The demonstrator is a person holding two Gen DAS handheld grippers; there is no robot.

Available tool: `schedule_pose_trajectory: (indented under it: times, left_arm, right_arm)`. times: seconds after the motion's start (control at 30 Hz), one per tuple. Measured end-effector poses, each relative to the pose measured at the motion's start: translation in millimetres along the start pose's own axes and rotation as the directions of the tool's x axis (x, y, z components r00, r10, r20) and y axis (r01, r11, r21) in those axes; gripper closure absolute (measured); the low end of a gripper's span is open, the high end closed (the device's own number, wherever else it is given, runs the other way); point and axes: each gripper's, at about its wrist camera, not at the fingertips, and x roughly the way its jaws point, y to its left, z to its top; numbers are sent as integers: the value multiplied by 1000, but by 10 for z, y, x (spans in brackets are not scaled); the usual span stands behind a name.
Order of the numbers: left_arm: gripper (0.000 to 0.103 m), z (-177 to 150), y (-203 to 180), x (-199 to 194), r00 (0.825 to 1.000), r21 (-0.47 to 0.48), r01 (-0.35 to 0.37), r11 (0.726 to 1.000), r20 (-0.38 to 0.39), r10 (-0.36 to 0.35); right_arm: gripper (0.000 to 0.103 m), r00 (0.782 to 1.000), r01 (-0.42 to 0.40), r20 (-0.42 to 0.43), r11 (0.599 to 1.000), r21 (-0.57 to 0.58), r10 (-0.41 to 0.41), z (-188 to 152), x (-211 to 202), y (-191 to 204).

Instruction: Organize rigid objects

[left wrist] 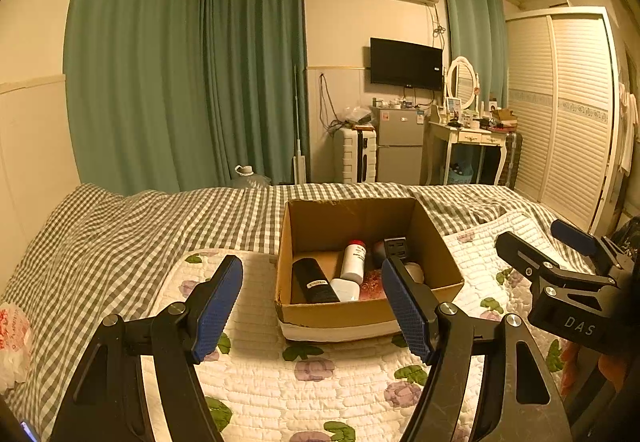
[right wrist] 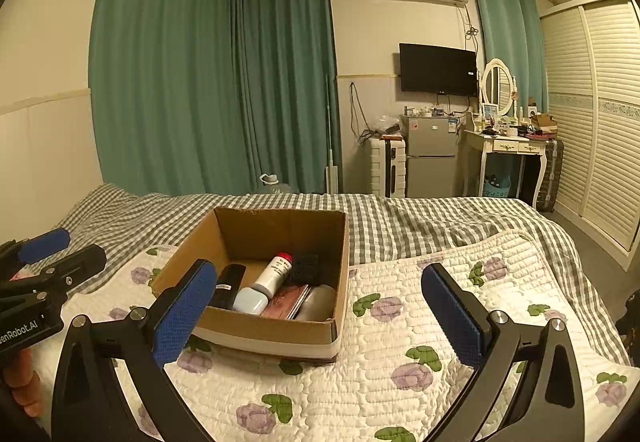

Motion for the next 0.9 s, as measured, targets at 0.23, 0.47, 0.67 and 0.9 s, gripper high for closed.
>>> schedule_pose_trajectory:
  times: [0.23, 0.47, 0.67, 0.9]
  left_arm:
    - [28, -7, -5, -5, 1000, 1, 2, 1000, 3, -2]
    - [28, -7, -2, -7, 1000, 1, 1, 1000, 3, -1]
    - [28, -10, -3, -7, 1000, 1, 2, 1000, 4, -2]
    - [28, -11, -2, -6, 1000, 1, 2, 1000, 3, -2]
  right_arm:
    - [0, 1000, 0, -9, 1000, 1, 0, -13, 16, 3]
    - [0, 1000, 0, -9, 1000, 2, 0, -10, 15, 4]
    - [0, 1000, 1, -9, 1000, 1, -1, -10, 17, 5]
    - [0, 1000, 0, -9, 1000, 1, 0, -12, 18, 7]
